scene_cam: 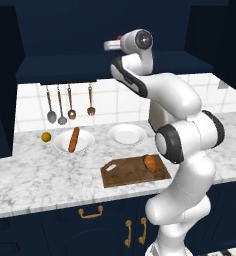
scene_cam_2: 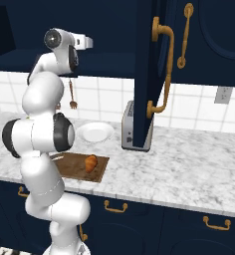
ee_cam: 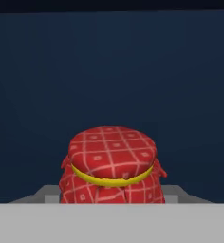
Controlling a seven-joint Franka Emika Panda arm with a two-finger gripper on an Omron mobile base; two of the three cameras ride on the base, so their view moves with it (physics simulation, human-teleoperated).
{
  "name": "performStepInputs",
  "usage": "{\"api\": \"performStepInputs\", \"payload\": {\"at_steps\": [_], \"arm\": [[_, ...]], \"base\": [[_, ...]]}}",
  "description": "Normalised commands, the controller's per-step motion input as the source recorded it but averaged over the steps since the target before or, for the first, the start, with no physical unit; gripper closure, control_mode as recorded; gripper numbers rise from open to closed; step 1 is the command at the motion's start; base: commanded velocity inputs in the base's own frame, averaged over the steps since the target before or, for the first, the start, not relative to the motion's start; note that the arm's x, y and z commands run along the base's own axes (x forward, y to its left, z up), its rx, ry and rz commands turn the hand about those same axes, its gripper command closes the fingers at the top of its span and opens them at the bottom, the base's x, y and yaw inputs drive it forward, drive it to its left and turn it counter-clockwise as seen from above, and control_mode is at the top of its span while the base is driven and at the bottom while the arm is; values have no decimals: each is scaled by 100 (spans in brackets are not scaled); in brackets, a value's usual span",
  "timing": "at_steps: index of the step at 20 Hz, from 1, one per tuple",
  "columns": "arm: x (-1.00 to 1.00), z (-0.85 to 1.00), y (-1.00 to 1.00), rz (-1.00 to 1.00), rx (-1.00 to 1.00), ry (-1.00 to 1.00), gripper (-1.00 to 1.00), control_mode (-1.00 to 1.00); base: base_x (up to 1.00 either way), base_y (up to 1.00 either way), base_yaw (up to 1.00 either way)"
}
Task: From the different types of pastries on the counter, select a croissant and place it on the cutting board. Then retrieve a jar of jam from the cabinet and place it alongside the croissant on the cutting board.
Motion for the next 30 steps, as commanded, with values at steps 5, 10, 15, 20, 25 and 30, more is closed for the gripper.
{"api": "performStepInputs", "payload": {"at_steps": [5, 10, 15, 20, 25, 30], "arm": [[-65, 50, 0, 0, 2, -16, 100, -100], [-95, 4, 0, 0, 2, -14, 100, -100], [-100, -47, 4, 0, 4, -4, 100, -100], [-100, -50, 8, 0, 3, -1, 100, -100], [-100, -60, 14, 0, 0, 0, 100, -100], [-100, -70, 29, 0, 0, 0, 100, -100]], "base": [[0, 0, 0], [0, 0, 0], [0, 0, 0], [0, 0, 0], [0, 0, 0], [0, 0, 0]]}}
